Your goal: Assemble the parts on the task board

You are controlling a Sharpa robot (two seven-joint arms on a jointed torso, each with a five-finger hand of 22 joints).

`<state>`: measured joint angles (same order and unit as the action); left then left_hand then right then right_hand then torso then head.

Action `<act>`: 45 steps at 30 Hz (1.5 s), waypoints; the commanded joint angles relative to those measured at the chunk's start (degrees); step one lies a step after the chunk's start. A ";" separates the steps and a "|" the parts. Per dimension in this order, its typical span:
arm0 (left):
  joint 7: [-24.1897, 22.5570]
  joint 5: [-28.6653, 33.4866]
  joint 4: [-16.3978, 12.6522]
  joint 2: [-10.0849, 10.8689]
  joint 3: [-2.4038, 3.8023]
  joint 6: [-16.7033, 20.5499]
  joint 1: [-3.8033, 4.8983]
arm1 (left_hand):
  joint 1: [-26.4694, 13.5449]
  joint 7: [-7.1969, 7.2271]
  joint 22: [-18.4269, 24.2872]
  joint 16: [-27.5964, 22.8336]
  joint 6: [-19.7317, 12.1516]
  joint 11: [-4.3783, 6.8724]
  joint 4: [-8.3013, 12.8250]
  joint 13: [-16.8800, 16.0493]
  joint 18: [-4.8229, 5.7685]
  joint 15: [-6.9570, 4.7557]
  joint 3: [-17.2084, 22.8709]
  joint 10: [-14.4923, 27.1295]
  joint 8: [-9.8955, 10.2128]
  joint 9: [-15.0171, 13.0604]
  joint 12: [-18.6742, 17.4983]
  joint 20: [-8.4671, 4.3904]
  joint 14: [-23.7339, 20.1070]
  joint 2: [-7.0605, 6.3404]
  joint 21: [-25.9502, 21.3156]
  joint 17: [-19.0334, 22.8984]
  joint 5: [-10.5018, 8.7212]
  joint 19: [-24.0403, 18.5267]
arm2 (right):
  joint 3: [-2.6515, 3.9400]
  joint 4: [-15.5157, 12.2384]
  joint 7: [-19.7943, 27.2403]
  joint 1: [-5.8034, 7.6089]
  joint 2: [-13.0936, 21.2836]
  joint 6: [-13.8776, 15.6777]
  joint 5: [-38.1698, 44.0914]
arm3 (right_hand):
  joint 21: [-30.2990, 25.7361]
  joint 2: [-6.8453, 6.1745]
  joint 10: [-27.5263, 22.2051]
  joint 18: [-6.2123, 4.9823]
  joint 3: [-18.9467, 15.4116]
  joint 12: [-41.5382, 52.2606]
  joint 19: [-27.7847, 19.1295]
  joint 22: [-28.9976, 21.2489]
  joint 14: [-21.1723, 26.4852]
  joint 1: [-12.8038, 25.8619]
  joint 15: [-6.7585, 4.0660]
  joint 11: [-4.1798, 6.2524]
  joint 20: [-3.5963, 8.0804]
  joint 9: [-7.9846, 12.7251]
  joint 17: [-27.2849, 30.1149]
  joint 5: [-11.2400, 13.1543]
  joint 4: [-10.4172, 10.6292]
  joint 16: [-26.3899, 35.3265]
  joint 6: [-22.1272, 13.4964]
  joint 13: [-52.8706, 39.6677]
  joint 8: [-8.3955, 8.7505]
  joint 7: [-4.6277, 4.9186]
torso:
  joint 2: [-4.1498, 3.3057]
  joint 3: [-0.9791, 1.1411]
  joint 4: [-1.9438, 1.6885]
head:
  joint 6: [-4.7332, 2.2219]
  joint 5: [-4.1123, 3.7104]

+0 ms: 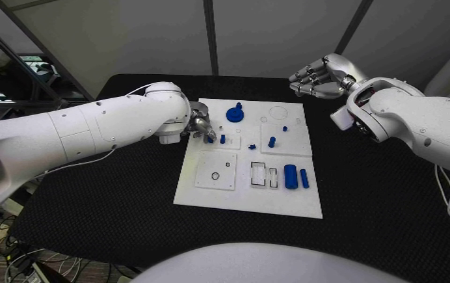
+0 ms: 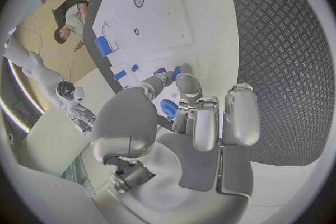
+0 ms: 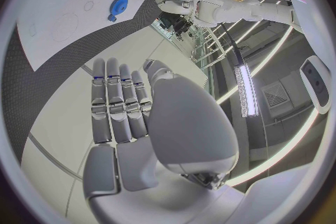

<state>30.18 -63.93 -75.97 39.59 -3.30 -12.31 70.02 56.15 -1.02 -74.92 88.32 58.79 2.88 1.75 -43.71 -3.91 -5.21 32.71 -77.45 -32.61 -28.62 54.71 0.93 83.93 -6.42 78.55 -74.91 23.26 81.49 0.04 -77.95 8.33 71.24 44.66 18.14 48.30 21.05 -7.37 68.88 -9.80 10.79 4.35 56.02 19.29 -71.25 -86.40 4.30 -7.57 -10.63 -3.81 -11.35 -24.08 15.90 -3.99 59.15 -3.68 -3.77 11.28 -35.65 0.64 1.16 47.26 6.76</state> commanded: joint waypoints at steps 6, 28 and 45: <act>0.28 -0.11 -0.19 0.01 -0.10 -2.20 -0.10 | -0.19 -0.02 -4.45 0.22 0.40 -0.08 -0.12 -0.19 0.59 -0.36 -0.66 -0.26 0.36 0.25 0.46 0.05 5.47 0.48 0.30 -13.04 -0.12 0.38 | 0.03 -0.06 0.15 0.10 -0.04 -0.16 -0.14 | -0.41 0.08 -0.39 -0.59 0.39 -0.11 0.39 -0.11 -0.08 0.33 0.40 0.12 -0.12 0.00 0.11 -0.28 -0.07 0.33 -0.39 0.00 0.00 0.02 | -0.03 0.03 -0.03 | 0.14 0.04; 0.22 -0.11 1.01 -0.23 -0.10 -0.83 -0.10 | -2.72 -0.13 -4.56 0.19 1.58 -0.18 -4.88 -0.41 0.58 -0.31 -10.16 -0.18 0.85 3.47 0.33 0.09 5.46 -0.26 -0.04 -13.02 -0.28 0.34 | 0.03 -0.06 0.14 0.10 0.01 -0.13 -0.14 | -0.44 0.08 -0.40 -0.59 0.45 -0.11 0.40 -0.13 -0.07 0.33 0.40 0.12 -0.12 0.01 0.13 -0.36 -0.07 0.33 -0.40 0.00 0.00 0.03 | -0.07 0.01 -0.05 | 0.09 -0.22; -0.02 0.38 0.74 0.11 -0.09 1.85 -0.11 | -1.80 -0.33 -4.30 0.19 1.79 -0.37 -8.19 0.26 0.42 -0.18 -18.33 0.33 0.96 5.63 -0.45 0.14 5.46 -0.12 -0.76 -13.02 -0.21 0.04 | 0.03 0.00 0.15 0.10 0.05 -0.10 -0.14 | -0.48 0.04 -0.42 -0.59 0.51 -0.11 0.42 -0.16 -0.06 0.38 0.41 0.11 -0.12 0.01 0.16 -0.47 -0.07 0.33 -0.42 0.00 0.01 0.04 | -0.01 0.01 -0.03 | 0.03 -0.20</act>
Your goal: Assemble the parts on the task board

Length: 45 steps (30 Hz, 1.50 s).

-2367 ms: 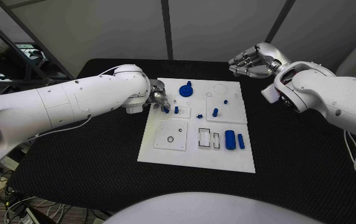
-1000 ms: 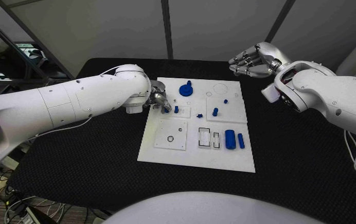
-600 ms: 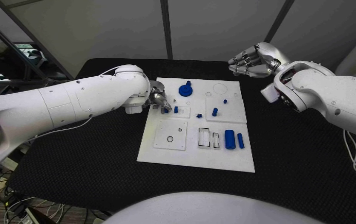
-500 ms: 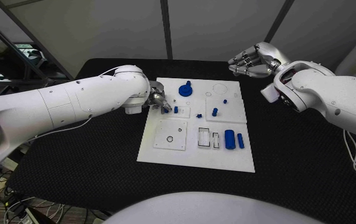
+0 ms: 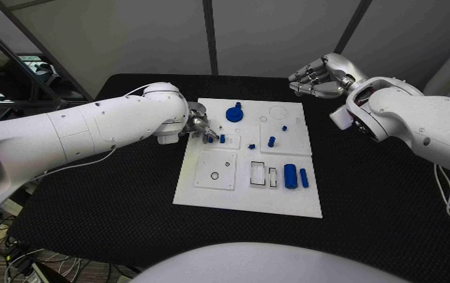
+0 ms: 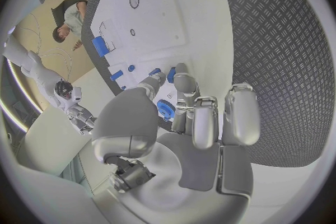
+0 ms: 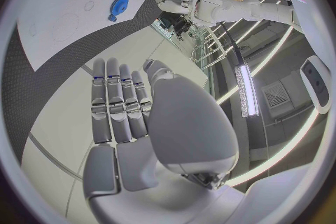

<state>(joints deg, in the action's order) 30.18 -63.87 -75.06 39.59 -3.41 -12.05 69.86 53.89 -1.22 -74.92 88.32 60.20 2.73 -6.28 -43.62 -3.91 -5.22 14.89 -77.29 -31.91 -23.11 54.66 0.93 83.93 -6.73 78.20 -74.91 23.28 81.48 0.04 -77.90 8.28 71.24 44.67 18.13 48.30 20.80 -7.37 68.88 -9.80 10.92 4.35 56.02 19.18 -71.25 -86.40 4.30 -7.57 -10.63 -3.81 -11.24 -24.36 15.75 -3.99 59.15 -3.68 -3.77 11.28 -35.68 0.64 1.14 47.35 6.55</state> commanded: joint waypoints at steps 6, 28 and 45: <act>-0.19 0.97 -0.56 0.47 0.04 3.34 0.05 | 0.57 -0.18 -4.35 0.19 0.38 -0.27 -0.96 0.12 0.42 -0.12 -1.64 0.21 0.20 0.44 -0.39 0.19 5.47 0.39 -0.45 -13.01 -0.18 0.06 | 0.03 -0.01 0.22 0.10 0.05 -0.12 -0.14 | -0.23 0.05 -0.43 -0.59 0.38 -0.11 0.42 -0.05 -0.06 0.38 0.41 0.11 -0.12 0.01 0.05 -0.19 0.07 0.33 -0.42 0.00 0.01 0.04 | -0.03 0.01 -0.02 | -0.12 -0.04; -1.33 7.00 -3.15 4.18 2.95 14.19 0.10 | 7.32 -3.24 4.00 -7.76 -6.93 -2.97 -4.90 11.11 -2.08 1.99 -7.91 9.60 1.11 3.06 -10.09 2.05 1.98 0.83 -11.47 -2.68 0.22 -6.54 | 0.03 0.38 0.15 0.09 0.10 0.05 -0.14 | -0.33 -0.09 -0.48 -0.58 0.50 -0.13 0.45 -0.12 -0.02 0.43 0.43 0.09 -0.12 0.02 0.12 -0.36 0.02 0.34 -0.48 0.01 0.03 0.06 | 0.02 -0.01 -0.03 | -0.47 -0.39; -17.59 19.80 -6.56 6.28 2.94 25.07 -0.32 | 28.10 -7.19 25.30 -40.20 -12.48 -7.44 -2.28 21.56 -6.45 5.97 -6.04 24.03 4.90 8.77 -20.11 5.78 -18.15 1.02 -41.82 34.02 0.51 -23.79 | 0.00 -0.09 0.04 0.04 0.12 0.10 1.68 | 0.66 -0.87 0.39 -0.57 2.79 0.20 1.91 0.54 -1.86 -1.42 -0.29 0.54 0.77 -0.09 0.33 0.63 -2.94 -0.25 0.50 -0.03 -0.25 -0.27 | 0.01 0.07 0.09 | -1.13 -1.18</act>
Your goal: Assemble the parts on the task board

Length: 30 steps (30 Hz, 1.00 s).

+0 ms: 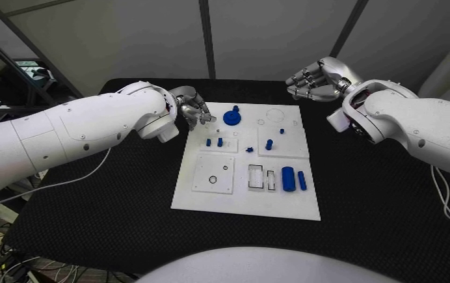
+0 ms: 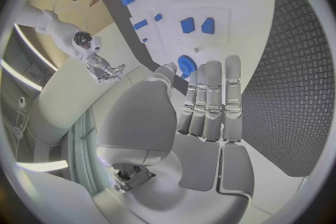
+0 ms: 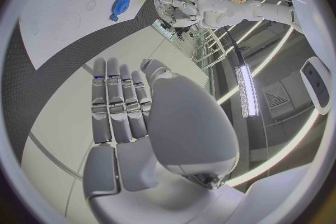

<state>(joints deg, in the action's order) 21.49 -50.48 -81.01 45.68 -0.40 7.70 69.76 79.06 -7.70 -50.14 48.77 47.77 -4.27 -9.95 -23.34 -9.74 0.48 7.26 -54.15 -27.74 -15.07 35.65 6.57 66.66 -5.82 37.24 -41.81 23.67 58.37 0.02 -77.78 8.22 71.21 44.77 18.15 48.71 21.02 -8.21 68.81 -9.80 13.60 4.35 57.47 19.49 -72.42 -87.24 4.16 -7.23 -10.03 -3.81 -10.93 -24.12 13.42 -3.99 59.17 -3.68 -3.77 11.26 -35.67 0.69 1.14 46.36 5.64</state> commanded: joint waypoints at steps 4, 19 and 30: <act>-15.42 8.14 -1.60 0.40 -0.17 7.88 -1.10 | 5.35 -1.01 0.89 -1.19 0.45 -0.95 2.97 4.13 -0.59 0.59 3.63 1.54 2.35 2.51 -3.17 0.46 -1.82 -1.02 -1.64 2.55 0.06 -0.95 | 0.02 -0.23 0.05 0.03 0.02 0.13 1.85 | 0.88 -0.09 0.81 -0.55 0.34 0.31 0.69 0.56 -1.20 -0.53 -0.33 0.35 0.37 -0.12 -0.03 0.63 -1.03 -0.38 0.85 -0.05 -0.33 -0.39 | 0.03 0.02 0.09 | -0.35 -0.95; -25.39 -15.56 -4.65 -1.22 -0.46 9.29 -3.68 | 4.90 -0.11 -1.86 6.34 5.96 -0.71 5.54 14.63 -0.76 0.24 6.78 -2.19 8.95 7.73 -11.77 0.05 5.19 -3.49 1.82 2.96 -13.78 3.56 | 0.01 -0.35 -0.07 -0.21 -0.03 0.37 2.70 | 1.23 -0.06 1.04 -0.52 0.55 0.35 0.79 0.84 -1.52 -0.44 -0.45 0.45 0.52 -0.12 -0.06 0.71 -1.33 -0.44 1.08 -0.05 -0.35 -0.48 | -0.05 -0.05 0.02 | -0.56 -2.62; -18.38 -26.45 -3.46 -5.46 -3.37 6.58 -3.93 | 2.97 0.07 -8.66 17.67 8.51 -0.48 5.13 17.57 0.78 -0.05 5.31 -4.27 11.17 8.78 -14.76 -0.35 11.35 -4.31 10.74 -6.93 -14.46 10.28 | 0.01 -0.37 -0.09 -0.26 -0.18 0.46 2.88 | 1.39 -0.04 1.11 -0.51 0.67 0.35 0.81 0.98 -1.65 -0.44 -0.50 0.49 0.60 -0.11 -0.07 0.72 -1.50 -0.45 1.17 -0.05 -0.35 -0.51 | -0.02 0.03 0.03 | -0.58 -3.40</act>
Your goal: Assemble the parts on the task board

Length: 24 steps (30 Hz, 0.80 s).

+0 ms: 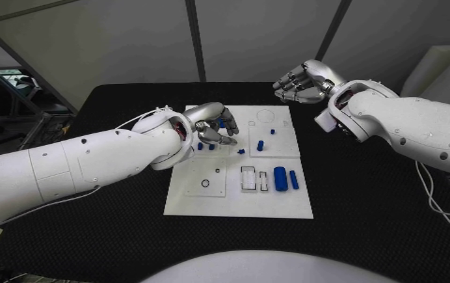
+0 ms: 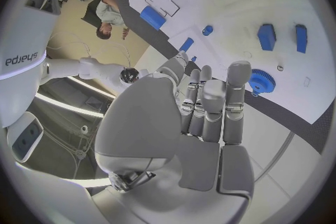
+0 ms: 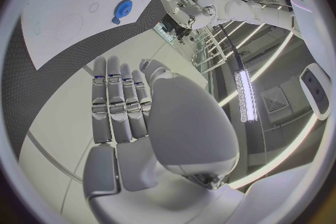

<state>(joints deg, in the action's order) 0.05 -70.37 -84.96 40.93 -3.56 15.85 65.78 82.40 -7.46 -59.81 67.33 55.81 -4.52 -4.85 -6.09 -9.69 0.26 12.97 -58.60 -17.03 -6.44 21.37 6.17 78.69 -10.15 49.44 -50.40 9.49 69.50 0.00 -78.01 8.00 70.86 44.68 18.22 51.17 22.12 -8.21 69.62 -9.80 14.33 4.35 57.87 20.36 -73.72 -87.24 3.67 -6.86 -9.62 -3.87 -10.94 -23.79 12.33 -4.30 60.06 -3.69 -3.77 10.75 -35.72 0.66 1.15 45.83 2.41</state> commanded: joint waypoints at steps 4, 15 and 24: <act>4.32 -7.91 2.16 -2.71 -0.86 -2.77 0.02 | -0.24 -0.25 2.01 -2.04 0.75 -0.37 0.15 0.69 0.47 0.28 -0.65 0.39 0.78 0.29 -0.92 0.17 -1.84 0.16 -3.07 3.91 -0.30 -1.82 | 0.03 -0.17 0.15 0.08 -0.17 0.35 0.54 | 0.36 -0.04 0.33 -0.50 0.00 0.35 0.40 0.18 -0.39 -0.45 -0.04 0.14 0.23 -0.06 -0.05 0.40 -0.51 -0.13 0.32 -0.04 -0.34 -0.02 | -0.03 0.04 0.06 | -0.19 -0.38; 5.28 -8.93 4.77 -6.12 -1.16 -3.44 -0.01 | 0.23 -0.04 1.55 -1.10 1.46 -0.17 0.56 0.77 0.50 0.18 -1.02 -0.77 1.16 0.47 -0.58 0.22 -2.08 0.46 -2.94 3.37 -0.39 -2.00 | 0.03 -0.25 0.04 0.07 -0.30 0.24 0.70 | 0.46 -0.04 0.36 -0.49 0.09 0.34 0.39 0.27 -0.43 -0.49 -0.06 0.16 0.27 -0.06 -0.05 0.42 -0.65 -0.12 0.39 -0.04 -0.35 -0.05 | -0.03 0.05 0.03 | -0.20 -0.81; 4.25 -9.57 5.85 -7.57 -1.18 -5.73 -0.02 | 3.40 0.24 -0.53 1.33 2.56 -0.01 2.85 0.82 0.87 0.01 1.03 -1.00 0.84 0.48 -0.03 0.03 -1.77 1.78 -0.75 1.76 -0.33 -1.26 | 0.03 -0.27 -0.12 0.08 -0.40 0.10 0.72 | 0.61 -0.04 0.41 -0.46 0.20 0.33 0.34 0.41 -0.49 -0.50 -0.08 0.18 0.32 -0.06 -0.04 0.47 -0.84 -0.09 0.50 -0.03 -0.36 -0.07 | -0.01 0.07 0.02 | 0.04 -0.97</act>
<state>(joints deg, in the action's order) 4.61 -78.64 -79.09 33.52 -4.75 12.14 65.71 85.33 -7.15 -60.23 68.58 58.16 -4.49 -2.23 -5.33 -9.69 0.29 14.04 -59.41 -15.98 -5.99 21.14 6.12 76.60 -8.24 48.56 -48.55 9.28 67.88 0.00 -78.13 7.86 70.84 44.34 18.21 51.67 22.39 -8.21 69.62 -9.80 14.58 4.35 58.08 20.73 -73.72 -87.24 3.68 -6.86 -9.41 -3.86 -10.95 -23.59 11.77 -4.30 60.05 -3.68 -3.77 10.75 -35.72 0.75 1.20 45.83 1.47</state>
